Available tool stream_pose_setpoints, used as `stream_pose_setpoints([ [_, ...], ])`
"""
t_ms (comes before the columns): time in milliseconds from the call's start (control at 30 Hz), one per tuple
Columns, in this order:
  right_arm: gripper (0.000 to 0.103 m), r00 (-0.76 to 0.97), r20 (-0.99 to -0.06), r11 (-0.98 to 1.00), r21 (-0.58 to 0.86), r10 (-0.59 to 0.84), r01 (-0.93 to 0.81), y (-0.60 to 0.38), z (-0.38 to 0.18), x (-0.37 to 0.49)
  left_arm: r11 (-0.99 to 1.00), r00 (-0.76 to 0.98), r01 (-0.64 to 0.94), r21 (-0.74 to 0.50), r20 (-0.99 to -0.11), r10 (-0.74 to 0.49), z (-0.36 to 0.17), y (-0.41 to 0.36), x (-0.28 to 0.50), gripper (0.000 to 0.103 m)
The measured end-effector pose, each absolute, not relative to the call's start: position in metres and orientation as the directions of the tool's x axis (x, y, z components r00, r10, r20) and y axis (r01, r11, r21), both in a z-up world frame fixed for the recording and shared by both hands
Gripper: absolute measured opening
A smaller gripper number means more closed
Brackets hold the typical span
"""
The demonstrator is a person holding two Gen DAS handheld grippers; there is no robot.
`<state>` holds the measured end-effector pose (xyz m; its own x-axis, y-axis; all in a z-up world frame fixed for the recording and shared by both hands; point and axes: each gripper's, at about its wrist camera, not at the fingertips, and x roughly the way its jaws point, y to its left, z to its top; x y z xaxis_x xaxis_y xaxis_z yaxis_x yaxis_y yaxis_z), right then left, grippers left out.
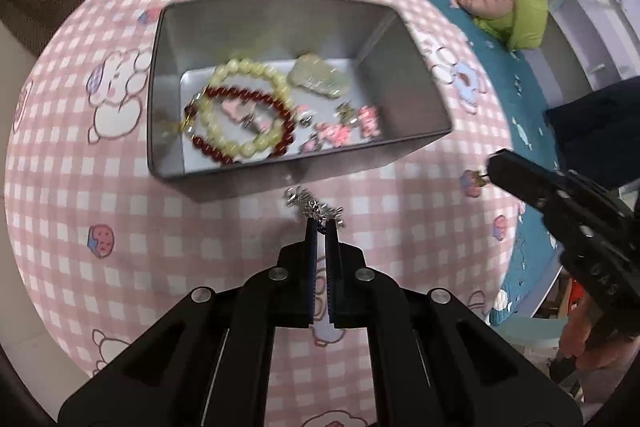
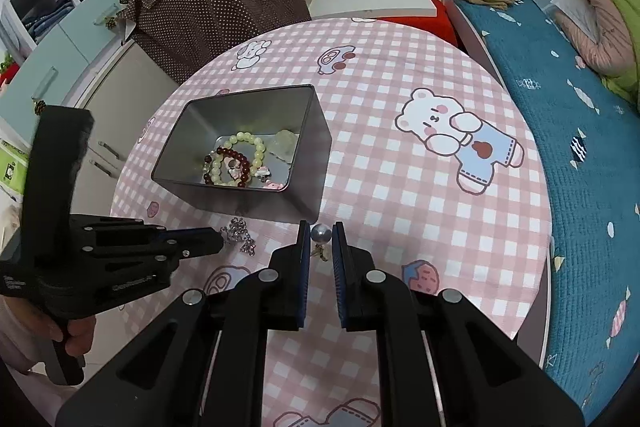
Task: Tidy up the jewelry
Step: 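Carry the chain and earring over the tray and open both tools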
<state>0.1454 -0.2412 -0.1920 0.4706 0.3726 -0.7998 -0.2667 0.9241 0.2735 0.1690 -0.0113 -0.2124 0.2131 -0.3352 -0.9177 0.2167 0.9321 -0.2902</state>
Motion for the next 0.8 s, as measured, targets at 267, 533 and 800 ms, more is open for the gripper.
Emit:
stream_pose_setpoints([
  [267, 0.010, 0.518, -0.773, 0.928, 0.266, 0.366, -0.259, -0.245, -0.176, 0.149, 0.919, 0.294, 0.260, -0.296, -0.882, -0.368, -0.166, -0.009, 0.160, 0.004],
  [533, 0.010, 0.573, -0.735, 0.931, 0.256, 0.363, -0.261, -0.244, -0.156, 0.155, 0.902, 0.419, 0.304, -0.308, -0.807, -0.417, -0.102, -0.010, 0.162, 0.003],
  [800, 0.010, 0.606, -0.705, 0.929, 0.255, 0.369, -0.269, -0.242, -0.143, 0.163, 0.885, 0.471, 0.339, -0.318, -0.757, -0.453, -0.068, -0.020, 0.182, 0.003],
])
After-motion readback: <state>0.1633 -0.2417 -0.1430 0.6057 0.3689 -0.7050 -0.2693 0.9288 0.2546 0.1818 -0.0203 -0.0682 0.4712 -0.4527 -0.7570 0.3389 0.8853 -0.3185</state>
